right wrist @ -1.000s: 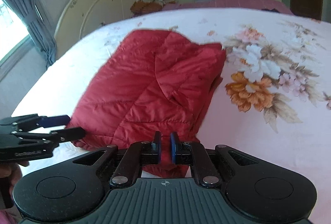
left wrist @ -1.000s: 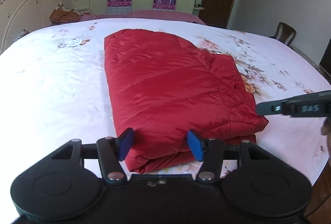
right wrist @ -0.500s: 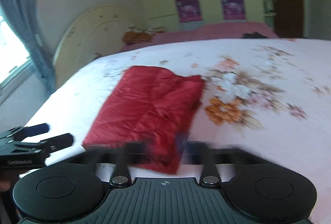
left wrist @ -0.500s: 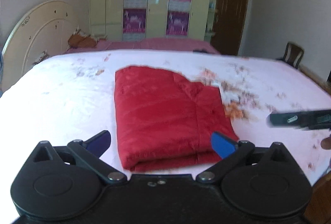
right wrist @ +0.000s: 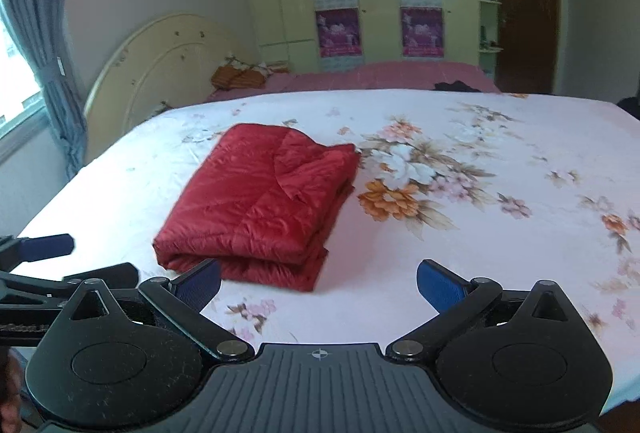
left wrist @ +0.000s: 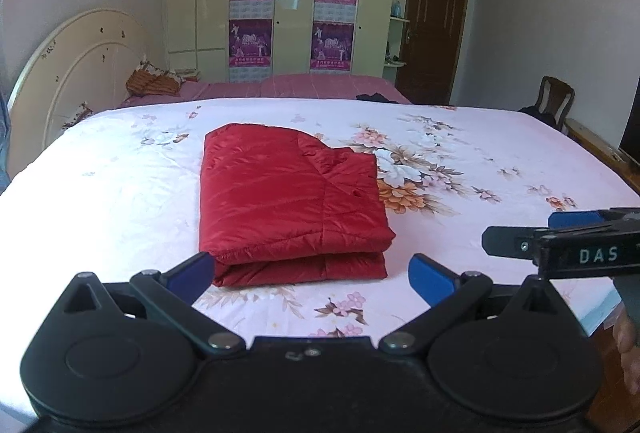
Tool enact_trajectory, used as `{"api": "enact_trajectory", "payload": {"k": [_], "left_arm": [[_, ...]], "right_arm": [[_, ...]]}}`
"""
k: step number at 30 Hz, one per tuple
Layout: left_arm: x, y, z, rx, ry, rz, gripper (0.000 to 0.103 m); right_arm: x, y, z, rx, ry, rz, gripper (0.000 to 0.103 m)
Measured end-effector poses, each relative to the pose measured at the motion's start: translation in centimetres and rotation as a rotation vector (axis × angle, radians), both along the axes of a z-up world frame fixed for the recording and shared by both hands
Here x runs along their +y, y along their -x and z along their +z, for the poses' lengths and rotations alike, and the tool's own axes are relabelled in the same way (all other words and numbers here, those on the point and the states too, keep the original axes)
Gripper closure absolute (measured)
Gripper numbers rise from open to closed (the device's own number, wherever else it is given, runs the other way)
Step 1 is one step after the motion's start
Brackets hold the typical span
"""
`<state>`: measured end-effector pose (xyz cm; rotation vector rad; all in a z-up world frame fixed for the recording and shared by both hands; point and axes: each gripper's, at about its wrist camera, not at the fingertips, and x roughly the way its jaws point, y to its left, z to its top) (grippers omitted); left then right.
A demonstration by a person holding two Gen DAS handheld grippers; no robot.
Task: Fold large clothes
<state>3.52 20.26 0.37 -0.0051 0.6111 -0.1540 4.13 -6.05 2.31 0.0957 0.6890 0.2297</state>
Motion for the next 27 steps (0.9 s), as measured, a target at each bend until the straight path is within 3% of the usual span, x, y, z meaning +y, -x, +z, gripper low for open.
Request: {"api": "enact_trajectory", "payload": {"k": [8,27], "left_arm": [[0.1,2.0,-0.1,0.001,0.015,0.017,0.000],[0.6,2.4,0.7,-0.041,0.019,0.026,0.000]], "right_arm": [[-0.2,3.2,0.3,-0.006,-0.001,0.003,0.000],[-0.6,3.8,1.3,-0.026,0.011,-0.005,0.000]]}}
